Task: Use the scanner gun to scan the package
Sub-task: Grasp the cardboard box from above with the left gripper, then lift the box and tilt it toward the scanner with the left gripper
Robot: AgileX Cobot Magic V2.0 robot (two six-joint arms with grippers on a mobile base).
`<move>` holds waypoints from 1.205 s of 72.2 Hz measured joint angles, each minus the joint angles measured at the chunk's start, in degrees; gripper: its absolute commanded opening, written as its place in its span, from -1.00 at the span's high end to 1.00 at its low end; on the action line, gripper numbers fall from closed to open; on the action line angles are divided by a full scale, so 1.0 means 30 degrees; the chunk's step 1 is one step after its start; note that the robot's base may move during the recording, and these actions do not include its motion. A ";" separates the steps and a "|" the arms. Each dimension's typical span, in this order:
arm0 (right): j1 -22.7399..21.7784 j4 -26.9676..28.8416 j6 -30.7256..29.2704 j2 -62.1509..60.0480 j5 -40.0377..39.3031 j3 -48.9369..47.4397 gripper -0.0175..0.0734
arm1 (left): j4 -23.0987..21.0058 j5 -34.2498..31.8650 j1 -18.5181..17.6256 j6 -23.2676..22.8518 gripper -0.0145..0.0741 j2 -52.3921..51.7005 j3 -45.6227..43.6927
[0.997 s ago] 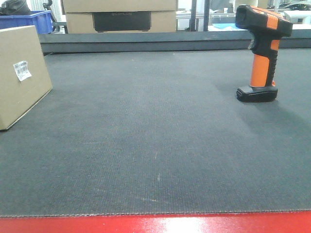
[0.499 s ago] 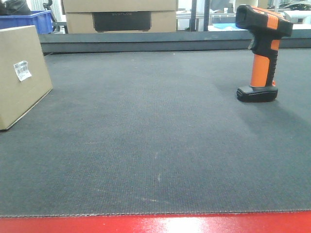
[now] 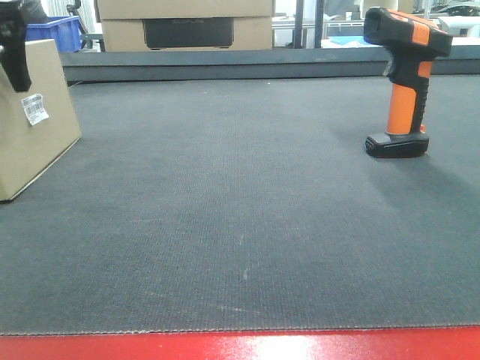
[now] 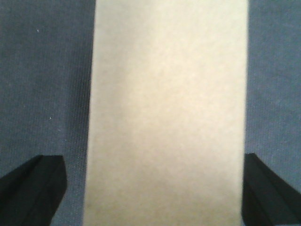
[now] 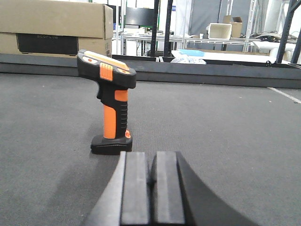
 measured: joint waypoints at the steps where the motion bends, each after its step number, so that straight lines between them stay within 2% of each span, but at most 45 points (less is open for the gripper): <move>1: 0.0000 0.0000 0.0000 0.0000 0.0000 0.0000 0.98 | 0.0000 0.0047 0.0000 0.0000 -0.41 -0.0006 0.0000; 5: 0.0000 0.0000 0.0000 0.0000 0.0000 0.0000 0.98 | 0.0000 0.0166 0.0000 0.0000 -0.17 0.0008 0.0000; 10: 0.0000 0.0000 0.0000 0.0000 0.0000 0.0000 0.98 | 0.0000 0.0251 0.0000 0.0000 0.29 0.0008 0.0000; 15: 0.0000 0.0000 0.0000 0.0000 0.0000 0.0000 0.98 | 0.0000 0.0251 0.0000 0.0000 0.89 0.0008 0.0000; 16: 0.0000 0.0000 0.0000 0.0000 0.0000 0.0000 0.98 | 0.0000 0.0251 0.0000 0.0000 0.92 0.0008 0.0000; 32: 0.0000 0.0000 0.0000 0.0000 0.0000 0.0000 0.98 | -0.0572 0.0619 0.0000 0.0000 0.92 0.0008 -0.0986; 48: 0.0000 0.0000 0.0000 0.0000 0.0000 0.0000 0.98 | -0.3127 0.0813 -0.0252 -0.0490 0.92 -0.0733 -0.2695; 57: 0.0000 0.0000 0.0000 0.0000 0.0000 0.0000 0.98 | -0.3308 0.0849 -0.1206 -0.1368 0.92 -0.0960 -0.2781; 65: 0.0000 0.0000 0.0000 0.0000 0.0000 0.0000 0.98 | -0.3308 0.0439 -0.2527 -0.2082 0.92 -0.0960 -0.2363; 78: 0.0000 0.0000 0.0000 0.0000 0.0000 0.0000 0.98 | -0.3525 -0.2121 -0.5069 -0.3962 0.92 -0.0960 -0.0911; 87: 0.0000 0.0000 0.0000 0.0000 0.0000 0.0000 0.98 | -0.3790 -0.3229 -0.6012 -0.4662 0.92 -0.0686 -0.0576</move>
